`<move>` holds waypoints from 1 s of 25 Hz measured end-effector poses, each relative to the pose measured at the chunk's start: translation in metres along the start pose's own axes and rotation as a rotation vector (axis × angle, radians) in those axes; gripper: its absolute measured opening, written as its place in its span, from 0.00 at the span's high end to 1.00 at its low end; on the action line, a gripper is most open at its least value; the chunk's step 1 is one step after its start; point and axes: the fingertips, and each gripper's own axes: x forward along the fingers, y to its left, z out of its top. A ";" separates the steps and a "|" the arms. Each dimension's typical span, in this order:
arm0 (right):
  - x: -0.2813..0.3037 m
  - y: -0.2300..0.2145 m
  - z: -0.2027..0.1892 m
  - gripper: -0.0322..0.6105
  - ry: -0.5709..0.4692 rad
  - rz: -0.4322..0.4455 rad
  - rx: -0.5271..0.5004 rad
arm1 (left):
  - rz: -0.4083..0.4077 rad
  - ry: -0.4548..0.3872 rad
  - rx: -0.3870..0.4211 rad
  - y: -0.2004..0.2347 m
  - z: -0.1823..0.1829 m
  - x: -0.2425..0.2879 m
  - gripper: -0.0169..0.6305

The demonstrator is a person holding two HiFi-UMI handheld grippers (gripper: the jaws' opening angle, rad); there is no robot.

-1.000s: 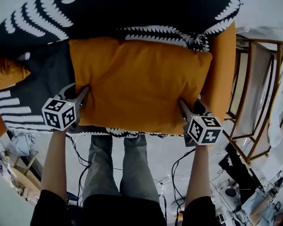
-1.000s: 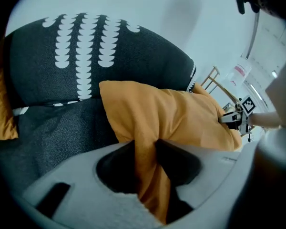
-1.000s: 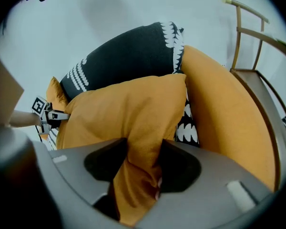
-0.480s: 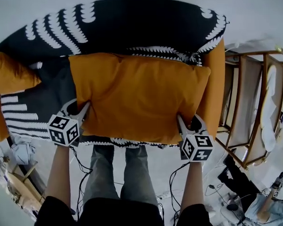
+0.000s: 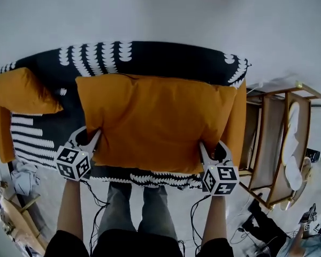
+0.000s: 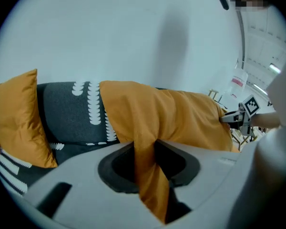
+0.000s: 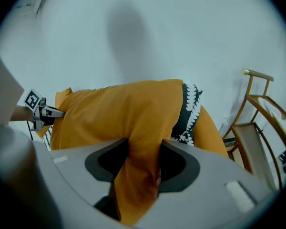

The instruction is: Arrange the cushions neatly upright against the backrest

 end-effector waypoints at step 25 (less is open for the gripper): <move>0.092 0.002 0.109 0.62 -0.109 0.045 -0.057 | 0.085 -0.086 0.033 0.071 0.086 0.038 0.79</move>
